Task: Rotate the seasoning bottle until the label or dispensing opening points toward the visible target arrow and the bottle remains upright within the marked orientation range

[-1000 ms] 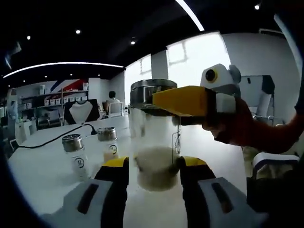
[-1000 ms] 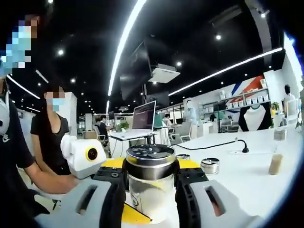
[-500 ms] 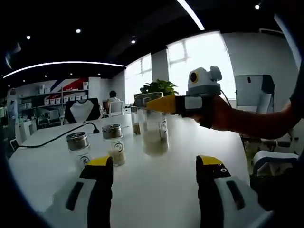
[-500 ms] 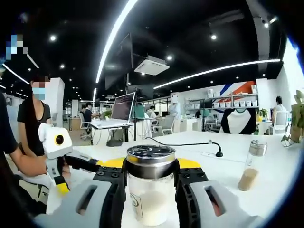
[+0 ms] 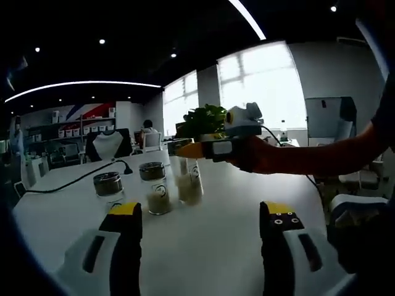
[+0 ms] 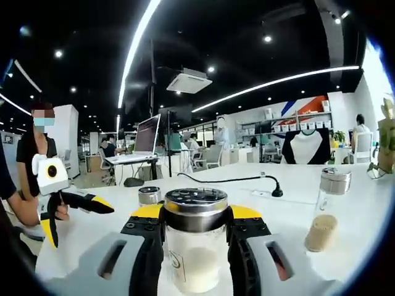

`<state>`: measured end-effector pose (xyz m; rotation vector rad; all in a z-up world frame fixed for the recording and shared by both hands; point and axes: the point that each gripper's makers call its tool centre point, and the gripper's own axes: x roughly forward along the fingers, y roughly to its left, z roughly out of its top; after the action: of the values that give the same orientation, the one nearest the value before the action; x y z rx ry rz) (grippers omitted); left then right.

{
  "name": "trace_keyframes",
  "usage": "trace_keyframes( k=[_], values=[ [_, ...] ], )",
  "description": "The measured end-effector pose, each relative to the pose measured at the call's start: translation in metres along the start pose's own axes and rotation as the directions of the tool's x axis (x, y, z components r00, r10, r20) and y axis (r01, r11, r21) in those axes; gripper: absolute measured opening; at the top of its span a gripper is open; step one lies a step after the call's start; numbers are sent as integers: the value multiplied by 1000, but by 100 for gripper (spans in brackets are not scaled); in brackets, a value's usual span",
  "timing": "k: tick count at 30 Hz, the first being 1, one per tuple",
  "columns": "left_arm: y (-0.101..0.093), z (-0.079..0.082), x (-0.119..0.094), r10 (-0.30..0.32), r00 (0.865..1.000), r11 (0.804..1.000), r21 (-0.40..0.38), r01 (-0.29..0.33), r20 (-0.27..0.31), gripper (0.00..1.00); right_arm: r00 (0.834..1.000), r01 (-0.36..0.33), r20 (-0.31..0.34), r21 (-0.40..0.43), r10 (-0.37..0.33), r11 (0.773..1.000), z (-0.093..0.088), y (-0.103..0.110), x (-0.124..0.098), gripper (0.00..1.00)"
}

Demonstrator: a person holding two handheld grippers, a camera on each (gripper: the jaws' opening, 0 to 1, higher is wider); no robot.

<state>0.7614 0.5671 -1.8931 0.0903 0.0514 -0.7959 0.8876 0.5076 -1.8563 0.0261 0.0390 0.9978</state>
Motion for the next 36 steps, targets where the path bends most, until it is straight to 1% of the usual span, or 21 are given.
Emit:
trace_keyframes(
  k=[6, 12, 15, 16, 17, 19, 21, 23, 30, 34, 36],
  values=[
    [0, -1, 0, -1, 1000, 1000, 9, 1, -2, 81, 1000, 7, 14, 11, -7, 1000, 0, -9, 3, 37],
    [0, -3, 1, -2, 1000, 1000, 23, 2, -11, 80, 1000, -10, 22, 14, 10, 1000, 0, -12, 0, 37],
    [-1, -3, 2, -3, 1000, 1000, 20, 4, -11, 80, 999, -37, 8, -43, 37, 998, -2, -6, -3, 37],
    [-1, -3, 2, -3, 1000, 1000, 21, 3, -10, 80, 1000, -21, 12, -67, 22, 998, -1, -9, -4, 37],
    [-1, -3, 1, -4, 1000, 1000, 24, 4, -11, 80, 1000, -27, 10, -47, 28, 999, -1, -10, -5, 37],
    [-2, -4, 1, -4, 1000, 1000, 26, 4, -13, 80, 1000, -27, 9, -51, 27, 998, -2, -11, -7, 37],
    [-2, -4, 1, -4, 1000, 1000, 28, 4, -12, 80, 999, -42, 7, -52, 43, 998, -3, -13, -10, 37],
    [-2, -3, 1, -4, 1000, 1000, 29, 4, -12, 80, 997, -75, -7, -61, 75, 995, -4, -13, -12, 37],
    [-2, -3, 1, -6, 1000, 1000, 30, 6, -15, 81, 994, -103, -29, -60, 102, 993, -7, -12, -17, 37],
    [-3, -7, 2, -9, 1000, 999, 31, 10, -20, 81, 990, -136, -39, -57, 134, 989, -7, -14, -19, 37],
    [-2, -11, 3, -9, 999, 1000, 26, 10, -32, 81, 990, -140, -34, -54, 139, 989, -7, -14, -19, 38]
  ],
)
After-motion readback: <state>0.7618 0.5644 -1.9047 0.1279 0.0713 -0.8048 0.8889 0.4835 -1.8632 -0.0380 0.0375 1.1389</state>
